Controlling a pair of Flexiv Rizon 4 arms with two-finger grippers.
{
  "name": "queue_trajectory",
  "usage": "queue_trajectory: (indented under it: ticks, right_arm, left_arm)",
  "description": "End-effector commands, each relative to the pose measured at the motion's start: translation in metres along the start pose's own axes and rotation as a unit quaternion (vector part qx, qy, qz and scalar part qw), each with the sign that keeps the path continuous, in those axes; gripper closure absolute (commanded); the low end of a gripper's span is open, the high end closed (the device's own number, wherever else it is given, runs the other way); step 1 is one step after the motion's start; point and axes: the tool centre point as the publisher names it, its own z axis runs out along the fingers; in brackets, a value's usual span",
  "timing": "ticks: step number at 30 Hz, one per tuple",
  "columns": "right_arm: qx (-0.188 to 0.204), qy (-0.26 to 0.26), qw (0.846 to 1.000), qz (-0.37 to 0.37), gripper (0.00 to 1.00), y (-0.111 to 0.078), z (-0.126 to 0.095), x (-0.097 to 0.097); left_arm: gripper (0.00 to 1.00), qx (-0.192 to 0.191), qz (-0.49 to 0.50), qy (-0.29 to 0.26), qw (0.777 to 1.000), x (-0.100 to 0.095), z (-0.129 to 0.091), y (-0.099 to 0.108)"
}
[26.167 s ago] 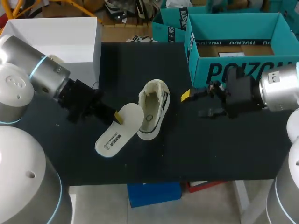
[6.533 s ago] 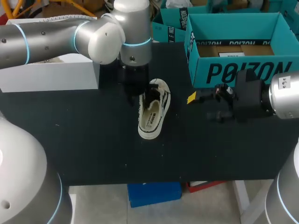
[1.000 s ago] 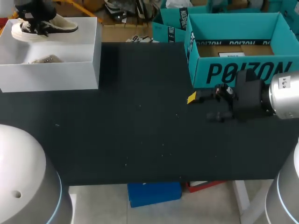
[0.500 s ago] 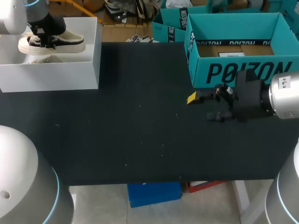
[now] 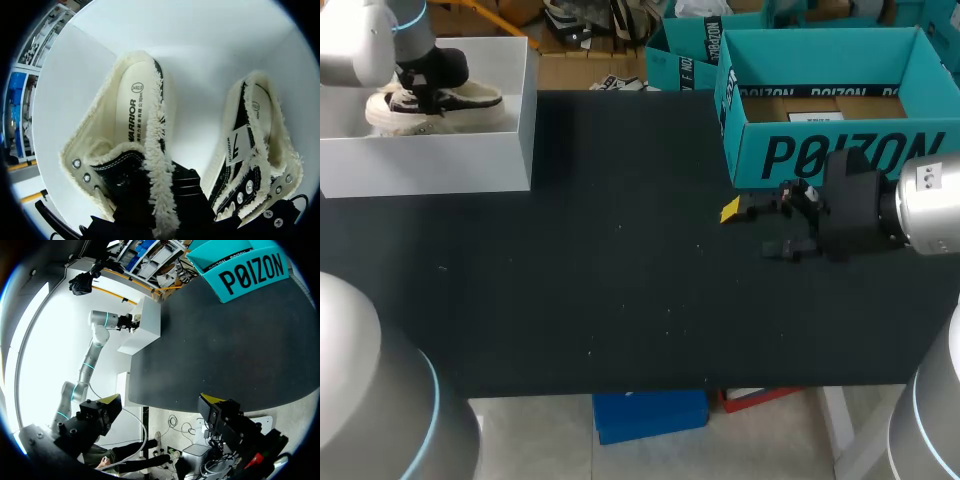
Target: Take the shoe out of the shoebox, open the shoe tongue, remove and reinsert the insole, then place the shoe into the shoebox
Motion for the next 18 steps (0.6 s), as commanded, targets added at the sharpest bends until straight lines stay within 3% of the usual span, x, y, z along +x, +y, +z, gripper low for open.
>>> queue_trajectory:
  ticks: [1,3,4,6,13,18]
  right_arm:
    - [0.0,0.0,1.0,0.0,0.0,0.0,0.001,0.0]
    - [0.0,0.0,1.0,0.0,0.0,0.0,0.001,0.0]
    - [0.0,0.0,1.0,0.0,0.0,0.0,0.001,0.0]
    - [0.0,0.0,1.0,0.0,0.0,0.0,0.001,0.0]
    - [0.0,0.0,1.0,0.0,0.0,0.0,0.001,0.0]
    - [0.0,0.0,1.0,0.0,0.0,0.0,0.001,0.0]
  left_arm:
    - [1.0,-0.003,0.0,0.007,1.0,-0.008,0.013,-0.002]
    - [1.0,-0.006,0.003,0.012,1.0,-0.008,0.014,-0.002]
    - [0.86,-0.009,0.004,0.016,1.0,-0.008,0.014,-0.002]
    - [0.0,-0.008,0.006,0.028,1.0,-0.007,0.013,-0.001]
    - [0.0,-0.014,0.0,0.046,0.999,-0.019,-0.027,0.003]
    - [0.0,-0.022,0.006,0.055,0.998,-0.028,-0.072,-0.001]
